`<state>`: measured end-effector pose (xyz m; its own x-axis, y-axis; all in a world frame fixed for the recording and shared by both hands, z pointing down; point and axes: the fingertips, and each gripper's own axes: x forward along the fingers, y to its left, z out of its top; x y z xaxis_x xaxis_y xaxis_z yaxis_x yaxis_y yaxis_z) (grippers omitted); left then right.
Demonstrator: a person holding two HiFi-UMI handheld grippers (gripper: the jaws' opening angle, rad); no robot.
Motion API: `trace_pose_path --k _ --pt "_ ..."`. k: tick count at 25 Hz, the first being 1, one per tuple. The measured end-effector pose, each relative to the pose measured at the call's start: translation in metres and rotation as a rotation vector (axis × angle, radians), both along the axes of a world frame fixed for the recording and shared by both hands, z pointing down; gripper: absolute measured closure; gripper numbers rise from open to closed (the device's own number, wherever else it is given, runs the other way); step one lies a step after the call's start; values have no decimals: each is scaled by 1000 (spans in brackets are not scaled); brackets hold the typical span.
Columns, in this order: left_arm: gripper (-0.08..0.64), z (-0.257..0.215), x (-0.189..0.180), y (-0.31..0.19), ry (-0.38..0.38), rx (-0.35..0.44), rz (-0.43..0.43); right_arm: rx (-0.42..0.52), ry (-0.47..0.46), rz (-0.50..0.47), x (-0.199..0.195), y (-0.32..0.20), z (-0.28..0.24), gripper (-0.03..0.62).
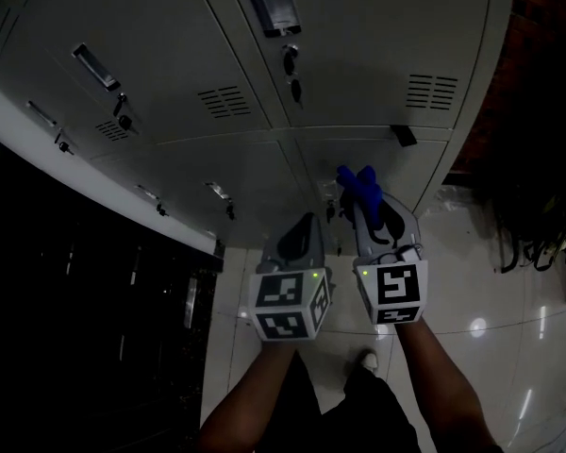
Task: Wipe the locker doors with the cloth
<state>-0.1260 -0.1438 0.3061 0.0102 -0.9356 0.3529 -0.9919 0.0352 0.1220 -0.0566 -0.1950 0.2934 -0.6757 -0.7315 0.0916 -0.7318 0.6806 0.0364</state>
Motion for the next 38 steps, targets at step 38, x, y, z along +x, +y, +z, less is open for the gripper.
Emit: trace_pose_path --k 38 --pt "557 66 29 -35 -26 -31 168 -26 94 176 48 -48 94 509"
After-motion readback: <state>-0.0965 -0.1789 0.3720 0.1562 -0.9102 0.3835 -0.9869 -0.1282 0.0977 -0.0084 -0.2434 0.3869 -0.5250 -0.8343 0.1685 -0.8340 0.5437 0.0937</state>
